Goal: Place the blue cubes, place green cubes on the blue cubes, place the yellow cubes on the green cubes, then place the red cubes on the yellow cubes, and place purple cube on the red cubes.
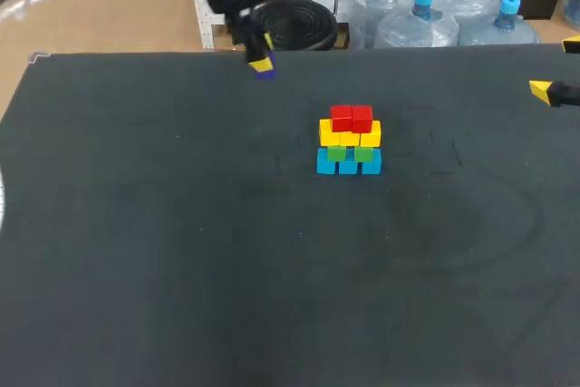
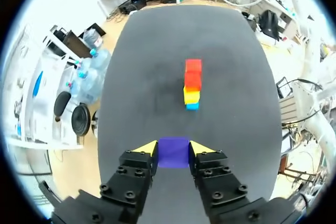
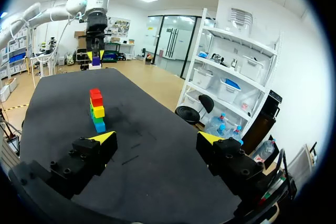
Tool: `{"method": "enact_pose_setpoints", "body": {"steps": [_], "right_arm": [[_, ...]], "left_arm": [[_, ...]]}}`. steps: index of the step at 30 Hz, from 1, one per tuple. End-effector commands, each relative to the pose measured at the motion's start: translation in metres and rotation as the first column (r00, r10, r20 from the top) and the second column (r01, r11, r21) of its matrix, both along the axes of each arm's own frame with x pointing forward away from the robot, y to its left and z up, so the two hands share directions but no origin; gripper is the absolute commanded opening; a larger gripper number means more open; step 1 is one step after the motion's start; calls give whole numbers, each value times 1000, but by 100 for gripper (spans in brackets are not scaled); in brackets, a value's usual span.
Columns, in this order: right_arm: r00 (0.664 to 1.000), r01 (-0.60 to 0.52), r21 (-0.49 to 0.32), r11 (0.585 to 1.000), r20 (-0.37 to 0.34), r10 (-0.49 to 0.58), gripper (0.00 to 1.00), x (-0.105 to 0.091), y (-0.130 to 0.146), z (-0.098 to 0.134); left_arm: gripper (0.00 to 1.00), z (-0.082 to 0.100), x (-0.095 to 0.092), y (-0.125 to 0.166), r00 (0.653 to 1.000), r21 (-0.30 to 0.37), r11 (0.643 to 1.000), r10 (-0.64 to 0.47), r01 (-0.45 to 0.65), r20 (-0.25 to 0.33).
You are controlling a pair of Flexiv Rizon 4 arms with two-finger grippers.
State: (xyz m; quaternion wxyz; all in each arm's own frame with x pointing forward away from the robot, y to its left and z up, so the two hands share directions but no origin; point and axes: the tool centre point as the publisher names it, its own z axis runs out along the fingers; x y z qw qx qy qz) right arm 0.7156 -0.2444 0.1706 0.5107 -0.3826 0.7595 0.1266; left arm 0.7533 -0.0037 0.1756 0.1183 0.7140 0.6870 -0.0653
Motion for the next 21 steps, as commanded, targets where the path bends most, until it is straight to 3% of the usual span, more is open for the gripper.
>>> {"method": "enact_pose_setpoints", "body": {"steps": [1,10,21], "right_arm": [[1000,0,1,1000,1,0,100,0,0,0],[1000,0,1,1000,1,0,100,0,0,0],[1000,0,1,1000,1,0,100,0,0,0]], "left_arm": [[0,6,0,-24,1000,69,997,-24,25,-12],[0,-2,-8,-61,999,81,996,-33,35,-26],[0,-13,-9,-99,998,-10,998,59,-59,-28]]}}
